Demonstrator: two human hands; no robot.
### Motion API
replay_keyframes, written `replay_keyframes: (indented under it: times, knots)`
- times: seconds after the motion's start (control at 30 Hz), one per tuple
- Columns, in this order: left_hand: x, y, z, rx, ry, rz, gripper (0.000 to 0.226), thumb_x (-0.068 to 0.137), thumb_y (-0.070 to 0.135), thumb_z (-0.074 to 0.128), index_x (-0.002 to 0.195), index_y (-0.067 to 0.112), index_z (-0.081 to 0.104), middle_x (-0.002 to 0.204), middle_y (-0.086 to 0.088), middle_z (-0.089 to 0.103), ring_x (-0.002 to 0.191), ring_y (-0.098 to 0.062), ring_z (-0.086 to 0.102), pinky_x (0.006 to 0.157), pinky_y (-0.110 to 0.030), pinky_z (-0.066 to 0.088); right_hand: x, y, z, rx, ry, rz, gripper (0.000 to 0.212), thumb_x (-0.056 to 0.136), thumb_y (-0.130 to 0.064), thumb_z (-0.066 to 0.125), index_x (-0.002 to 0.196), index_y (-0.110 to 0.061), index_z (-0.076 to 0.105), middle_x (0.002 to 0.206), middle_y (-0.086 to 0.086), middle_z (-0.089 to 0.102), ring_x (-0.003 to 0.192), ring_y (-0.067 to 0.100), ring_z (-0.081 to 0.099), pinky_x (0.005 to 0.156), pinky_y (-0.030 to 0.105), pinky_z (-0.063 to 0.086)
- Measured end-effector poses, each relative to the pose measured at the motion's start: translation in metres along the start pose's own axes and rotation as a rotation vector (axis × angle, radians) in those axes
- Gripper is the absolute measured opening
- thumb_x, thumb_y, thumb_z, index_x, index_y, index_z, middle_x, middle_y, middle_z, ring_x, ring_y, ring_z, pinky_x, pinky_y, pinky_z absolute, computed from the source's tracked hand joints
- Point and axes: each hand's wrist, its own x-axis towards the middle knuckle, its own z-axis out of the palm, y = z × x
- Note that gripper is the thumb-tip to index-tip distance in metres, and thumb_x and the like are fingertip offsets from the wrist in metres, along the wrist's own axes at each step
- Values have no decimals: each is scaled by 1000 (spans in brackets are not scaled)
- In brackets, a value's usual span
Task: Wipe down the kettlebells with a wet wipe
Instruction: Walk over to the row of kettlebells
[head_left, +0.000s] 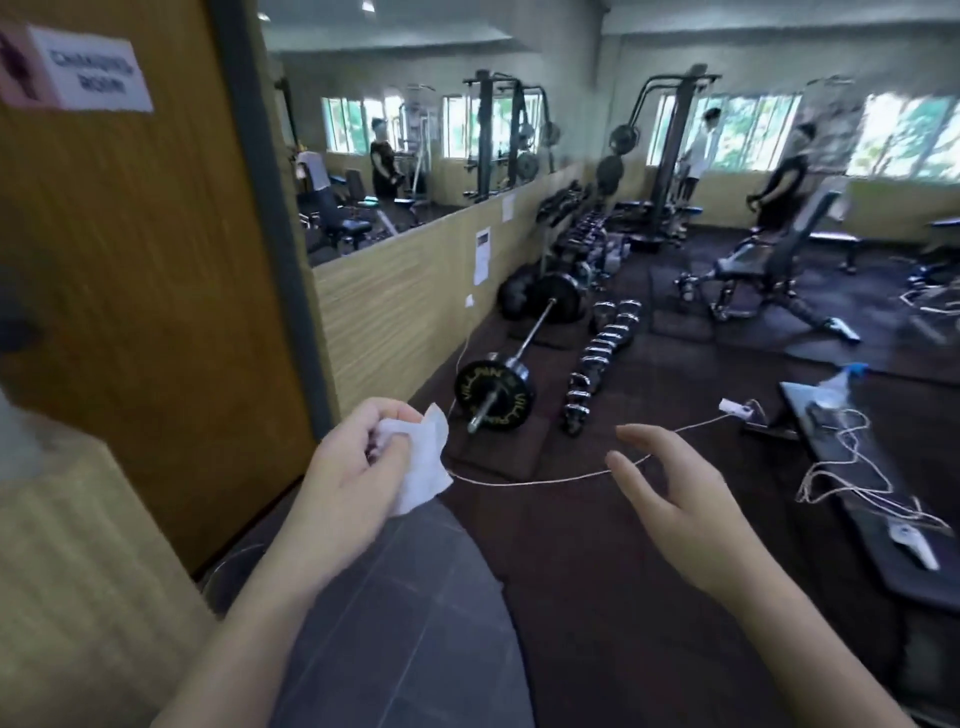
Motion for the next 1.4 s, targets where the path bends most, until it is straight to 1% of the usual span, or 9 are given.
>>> replay_keyframes:
  times: [0.1, 0.23, 0.53, 0.63, 0.77, 0.9, 1.0, 1.17, 1.4]
  knots:
    - [8, 23, 53, 30, -8, 88, 23, 104, 16, 60, 98, 36, 70, 98, 11, 71, 89, -7, 69, 73, -36, 58, -7, 47, -62, -73, 32, 21, 47, 96, -59, 54, 133, -31, 62, 131, -17, 64, 129, 10, 58, 111, 41, 48]
    - [25, 44, 124, 55, -24, 212, 30, 102, 8, 58, 96, 34, 73, 105, 10, 67, 98, -4, 65, 80, -28, 53, -10, 107, -126, -145, 52, 71, 48, 95, -62, 53, 131, -32, 63, 131, -17, 64, 128, 9, 58, 111, 41, 48]
    - [111, 14, 248, 28, -108, 143, 29, 102, 8, 58, 100, 32, 74, 96, 6, 76, 90, -16, 71, 78, -40, 55, 40, 236, -143, -122, -10, 214, 39, 93, -56, 64, 125, -34, 65, 124, -20, 67, 121, 3, 64, 104, 35, 52]
    - [172, -8, 289, 41, -103, 137, 27, 102, 9, 58, 103, 31, 74, 98, 6, 76, 92, -17, 72, 80, -43, 56, 99, 279, -138, -148, -40, 202, 37, 92, -58, 62, 123, -37, 64, 123, -22, 67, 120, 0, 62, 103, 31, 51]
    - [269, -25, 339, 31, -98, 143, 35, 103, 8, 58, 107, 39, 74, 103, 14, 76, 93, -7, 70, 80, -32, 53, 205, 328, -137, -163, -40, 190, 31, 94, -54, 65, 119, -35, 66, 118, -21, 69, 116, 0, 64, 104, 32, 52]
    - [360, -37, 385, 32, -133, 86, 46, 103, 6, 53, 110, 46, 74, 81, -2, 75, 59, -16, 52, 63, -32, 42, 306, 362, -133, -195, -85, 174, 51, 88, -70, 54, 123, -35, 66, 120, -21, 67, 117, 3, 63, 104, 36, 52]
    - [422, -31, 426, 33, -130, 43, 51, 99, -1, 49, 109, 43, 75, 72, 10, 70, 55, -6, 49, 63, -30, 42, 372, 392, -136, -202, -98, 174, 62, 82, -76, 47, 123, -33, 66, 119, -17, 67, 117, 9, 63, 102, 40, 53]
    - [499, -16, 504, -57, -90, -23, 43, 96, -2, 49, 113, 25, 78, 110, 14, 78, 102, 1, 70, 91, -26, 53, 468, 452, -149, -163, -121, 170, 54, 90, -65, 56, 126, -26, 67, 123, -9, 70, 119, 11, 65, 105, 41, 52]
    - [598, -17, 631, -111, 11, -54, 25, 96, 9, 65, 102, 24, 84, 97, 14, 82, 93, -3, 74, 86, -26, 56, 620, 568, -180, -145, -186, 98, 60, 87, -74, 48, 123, -29, 66, 120, -11, 68, 120, 11, 63, 105, 40, 52]
